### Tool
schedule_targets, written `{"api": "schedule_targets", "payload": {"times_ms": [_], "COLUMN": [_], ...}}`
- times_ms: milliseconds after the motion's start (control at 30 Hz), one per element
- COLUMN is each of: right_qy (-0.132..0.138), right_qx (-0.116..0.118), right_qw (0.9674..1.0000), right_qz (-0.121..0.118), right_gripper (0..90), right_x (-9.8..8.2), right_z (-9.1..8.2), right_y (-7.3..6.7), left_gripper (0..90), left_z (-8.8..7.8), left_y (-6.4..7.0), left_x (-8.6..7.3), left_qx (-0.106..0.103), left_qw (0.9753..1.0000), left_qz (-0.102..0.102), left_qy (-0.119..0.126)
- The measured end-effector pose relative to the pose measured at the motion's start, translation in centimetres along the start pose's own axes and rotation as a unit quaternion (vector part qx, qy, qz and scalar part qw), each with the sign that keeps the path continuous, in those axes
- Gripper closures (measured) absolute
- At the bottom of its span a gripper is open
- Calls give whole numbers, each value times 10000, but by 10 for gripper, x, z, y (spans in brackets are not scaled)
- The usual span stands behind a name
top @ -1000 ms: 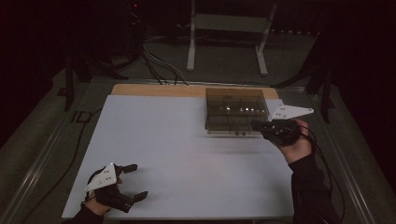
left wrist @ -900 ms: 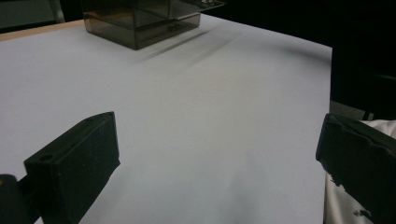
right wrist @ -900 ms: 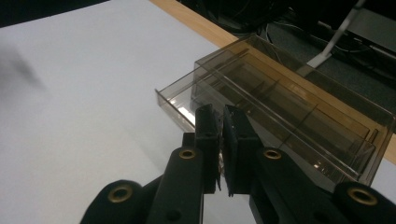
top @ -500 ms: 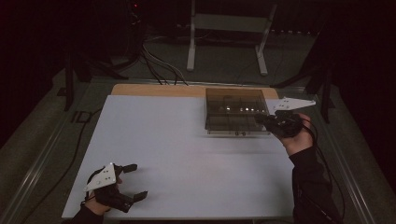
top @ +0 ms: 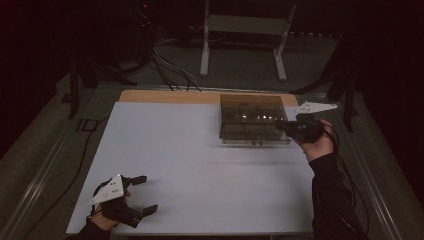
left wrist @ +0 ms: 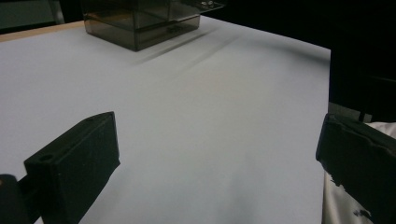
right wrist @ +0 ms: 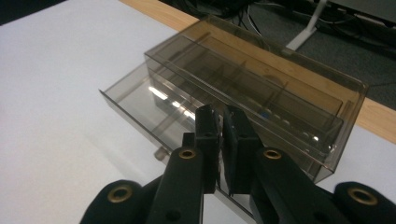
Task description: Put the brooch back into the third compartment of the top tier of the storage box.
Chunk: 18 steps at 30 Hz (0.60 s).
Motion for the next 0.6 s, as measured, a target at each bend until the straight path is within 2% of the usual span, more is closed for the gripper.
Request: {"api": "schedule_targets", "payload": {"times_ms": [600], "right_qy": [-276], "right_qx": [-104], "right_qw": [9991], "right_qz": [310], "right_gripper": [858], "right_x": [-21], "right_z": [21], "right_y": [20], "left_gripper": [5], "left_z": [0], "left_y": [1], "left_x": [0], "left_qx": [-14], "left_qw": [10000], "left_qz": [-24], "left_qy": [9]}}
Point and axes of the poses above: each handheld gripper's, and its own axes: z roughly forward along the jaws, x roughly out of its top, y roughly to its right, the point moved 9 cm from there along z, roughly forward along the jaws, and after that the axes turned 9 degrees about -x, right-handed, at the moved point
